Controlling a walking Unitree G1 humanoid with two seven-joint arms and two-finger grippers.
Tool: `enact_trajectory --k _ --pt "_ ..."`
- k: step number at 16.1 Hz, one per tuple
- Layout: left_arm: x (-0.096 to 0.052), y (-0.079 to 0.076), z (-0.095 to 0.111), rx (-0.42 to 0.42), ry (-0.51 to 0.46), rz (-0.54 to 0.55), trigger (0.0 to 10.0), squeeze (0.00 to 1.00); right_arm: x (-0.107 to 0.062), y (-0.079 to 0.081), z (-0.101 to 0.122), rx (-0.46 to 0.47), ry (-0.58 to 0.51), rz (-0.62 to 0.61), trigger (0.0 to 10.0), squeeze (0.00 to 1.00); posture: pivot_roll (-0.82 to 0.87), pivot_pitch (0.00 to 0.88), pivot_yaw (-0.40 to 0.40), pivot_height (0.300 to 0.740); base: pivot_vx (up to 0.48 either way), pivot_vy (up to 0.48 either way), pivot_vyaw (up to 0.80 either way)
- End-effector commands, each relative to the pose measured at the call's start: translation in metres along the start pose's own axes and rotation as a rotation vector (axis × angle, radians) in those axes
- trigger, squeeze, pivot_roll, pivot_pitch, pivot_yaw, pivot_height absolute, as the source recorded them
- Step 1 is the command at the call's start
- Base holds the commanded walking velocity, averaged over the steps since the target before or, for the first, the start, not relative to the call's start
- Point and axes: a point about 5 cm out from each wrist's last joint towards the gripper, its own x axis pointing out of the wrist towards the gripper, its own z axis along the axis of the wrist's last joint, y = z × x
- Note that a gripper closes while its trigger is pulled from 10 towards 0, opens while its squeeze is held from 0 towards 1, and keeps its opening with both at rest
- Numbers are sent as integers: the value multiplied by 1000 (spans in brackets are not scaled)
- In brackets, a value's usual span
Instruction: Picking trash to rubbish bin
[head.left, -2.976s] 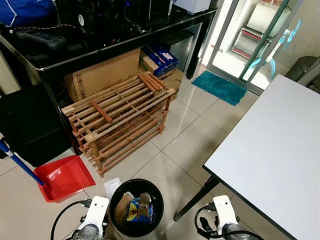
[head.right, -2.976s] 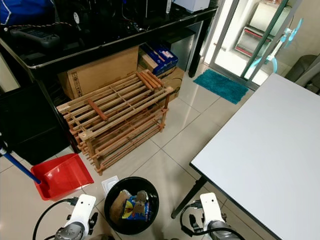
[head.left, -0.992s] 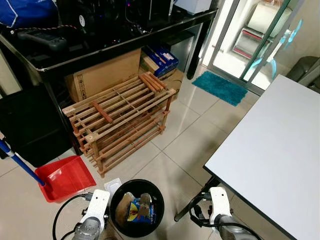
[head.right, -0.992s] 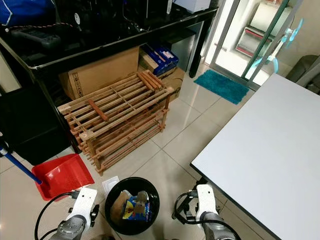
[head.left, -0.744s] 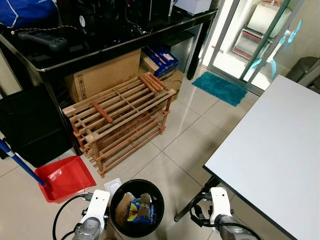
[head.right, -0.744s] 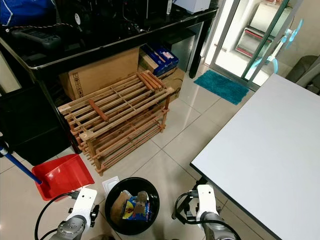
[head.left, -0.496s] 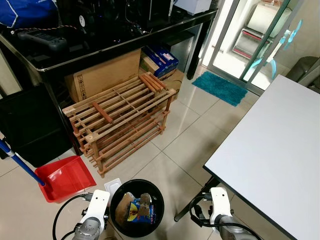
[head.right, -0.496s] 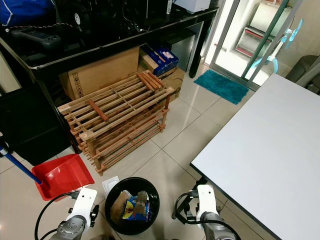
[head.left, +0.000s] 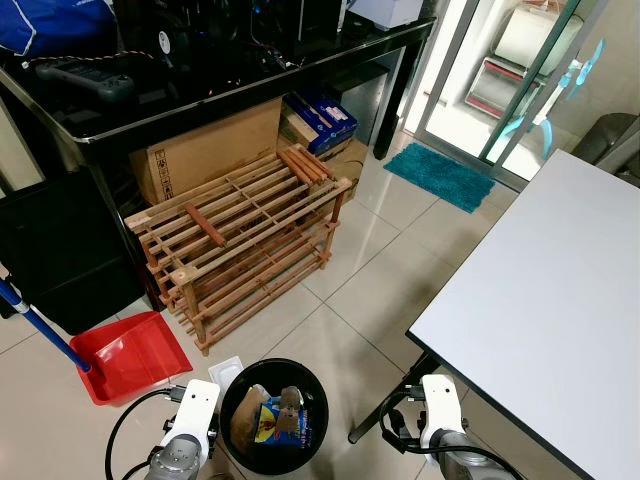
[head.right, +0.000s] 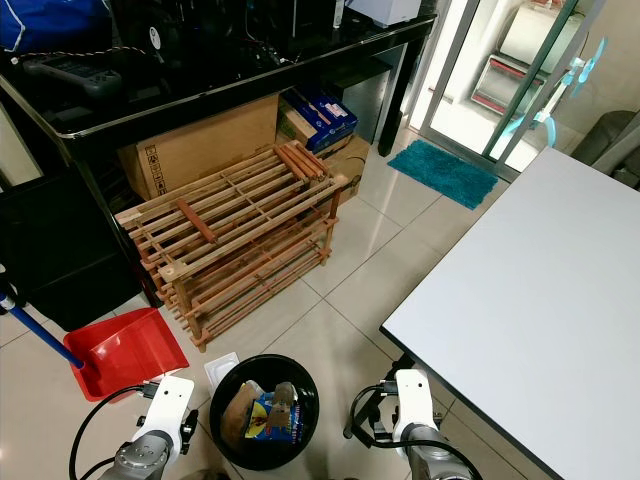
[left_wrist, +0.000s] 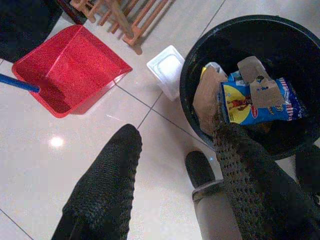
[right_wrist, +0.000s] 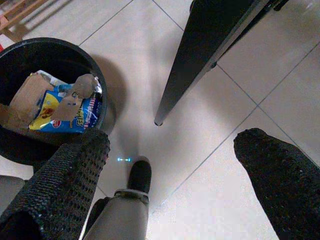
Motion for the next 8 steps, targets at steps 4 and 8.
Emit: enact_trajectory --k 4,8 --pt "-1 -5 -3 -11 12 -4 10000 0 -1 -7 -1 1 7 -27 10000 0 -22 42 -125 740 0 0 0" --pt "-1 -5 -3 -13 12 -3 10000 0 -1 -7 -1 0 7 -26 10000 0 -21 42 -125 740 -137 0 0"
